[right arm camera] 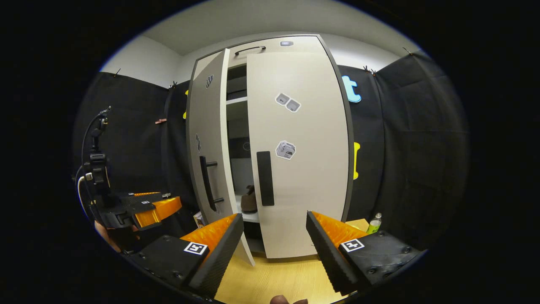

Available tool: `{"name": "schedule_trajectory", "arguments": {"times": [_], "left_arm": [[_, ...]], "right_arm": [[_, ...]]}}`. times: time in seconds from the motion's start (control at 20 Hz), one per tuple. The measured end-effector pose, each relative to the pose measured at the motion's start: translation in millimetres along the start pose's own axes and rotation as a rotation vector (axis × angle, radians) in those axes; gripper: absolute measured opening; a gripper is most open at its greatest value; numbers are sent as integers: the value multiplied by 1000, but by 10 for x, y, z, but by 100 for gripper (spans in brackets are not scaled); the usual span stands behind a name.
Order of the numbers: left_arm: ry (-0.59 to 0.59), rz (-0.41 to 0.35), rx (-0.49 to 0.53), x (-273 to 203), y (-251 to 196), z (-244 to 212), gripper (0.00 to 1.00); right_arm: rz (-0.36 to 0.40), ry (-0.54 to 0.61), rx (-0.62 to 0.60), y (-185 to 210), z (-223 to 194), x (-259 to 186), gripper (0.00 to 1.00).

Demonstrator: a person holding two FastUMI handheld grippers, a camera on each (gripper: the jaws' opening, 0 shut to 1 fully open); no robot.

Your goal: Grab one shoe with the right hand and put it into the shoe cabinet, grab the other shoe with the left hand and put it into the shoe cabinet; then close the right door with the right hand and the left door with the left hand.

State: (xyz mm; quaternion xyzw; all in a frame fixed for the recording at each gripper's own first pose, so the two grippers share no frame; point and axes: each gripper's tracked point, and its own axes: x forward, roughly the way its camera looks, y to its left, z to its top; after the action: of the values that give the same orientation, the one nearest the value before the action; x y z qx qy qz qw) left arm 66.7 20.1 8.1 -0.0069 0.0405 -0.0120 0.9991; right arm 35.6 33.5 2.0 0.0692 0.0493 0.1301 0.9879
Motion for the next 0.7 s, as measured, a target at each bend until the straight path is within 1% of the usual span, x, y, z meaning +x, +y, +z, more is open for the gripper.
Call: {"name": "schedule_trajectory", "arguments": {"times": [0.05,0.15,0.35,0.7], "left_arm": [[-8,-6,6,-52,-28,28,92],[-16,-10,7,-158,-57,73,94],[-31,-12,9,-373,-127,156,94],[-45,-25,11,-548,-217,242,94]], "right_arm": [[-4,-5,1,7,11,-32,99],[-13,-11,10,20,24,-79,98],[-48,-28,25,-11,66,-165,98],[-80,-41,29,-53,72,-314,98]]}}
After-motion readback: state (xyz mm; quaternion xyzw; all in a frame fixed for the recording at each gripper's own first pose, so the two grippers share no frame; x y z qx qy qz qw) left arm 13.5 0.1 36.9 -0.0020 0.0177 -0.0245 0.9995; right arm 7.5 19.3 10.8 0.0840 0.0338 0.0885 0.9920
